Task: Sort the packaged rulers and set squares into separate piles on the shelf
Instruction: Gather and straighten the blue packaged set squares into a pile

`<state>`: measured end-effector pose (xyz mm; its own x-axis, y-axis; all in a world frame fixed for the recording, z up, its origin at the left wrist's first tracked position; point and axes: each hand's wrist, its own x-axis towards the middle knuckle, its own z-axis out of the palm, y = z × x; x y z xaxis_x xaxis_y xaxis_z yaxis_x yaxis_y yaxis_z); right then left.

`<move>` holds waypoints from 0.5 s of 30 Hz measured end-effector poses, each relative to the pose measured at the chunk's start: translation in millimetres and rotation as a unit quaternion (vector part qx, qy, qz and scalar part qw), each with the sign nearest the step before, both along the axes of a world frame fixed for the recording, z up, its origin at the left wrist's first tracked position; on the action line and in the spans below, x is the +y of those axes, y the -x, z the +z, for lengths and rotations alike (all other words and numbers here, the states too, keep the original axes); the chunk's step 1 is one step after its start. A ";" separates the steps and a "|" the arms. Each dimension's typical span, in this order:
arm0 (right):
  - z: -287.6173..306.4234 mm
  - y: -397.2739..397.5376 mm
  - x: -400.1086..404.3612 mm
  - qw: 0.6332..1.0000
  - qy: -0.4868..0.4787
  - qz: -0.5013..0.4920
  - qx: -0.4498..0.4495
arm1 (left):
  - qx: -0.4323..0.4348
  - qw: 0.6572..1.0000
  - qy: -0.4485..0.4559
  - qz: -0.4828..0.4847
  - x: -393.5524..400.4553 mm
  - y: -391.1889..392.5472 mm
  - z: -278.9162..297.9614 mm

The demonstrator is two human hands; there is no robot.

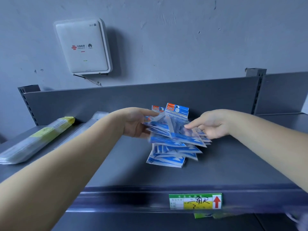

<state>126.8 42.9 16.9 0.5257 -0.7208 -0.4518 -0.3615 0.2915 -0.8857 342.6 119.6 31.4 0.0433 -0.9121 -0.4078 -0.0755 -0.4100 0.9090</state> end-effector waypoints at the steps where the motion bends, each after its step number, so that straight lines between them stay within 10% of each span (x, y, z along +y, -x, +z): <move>1: -1.9 -2.4 1.7 1.000 -0.004 -0.004 -0.008 | -0.009 1.000 0.001 0.013 -2.3 3.7 -1.2; 15: -8.5 -3.6 -4.5 0.993 0.021 -0.068 -0.089 | -0.013 0.999 0.034 -0.040 -15.6 19.7 -5.1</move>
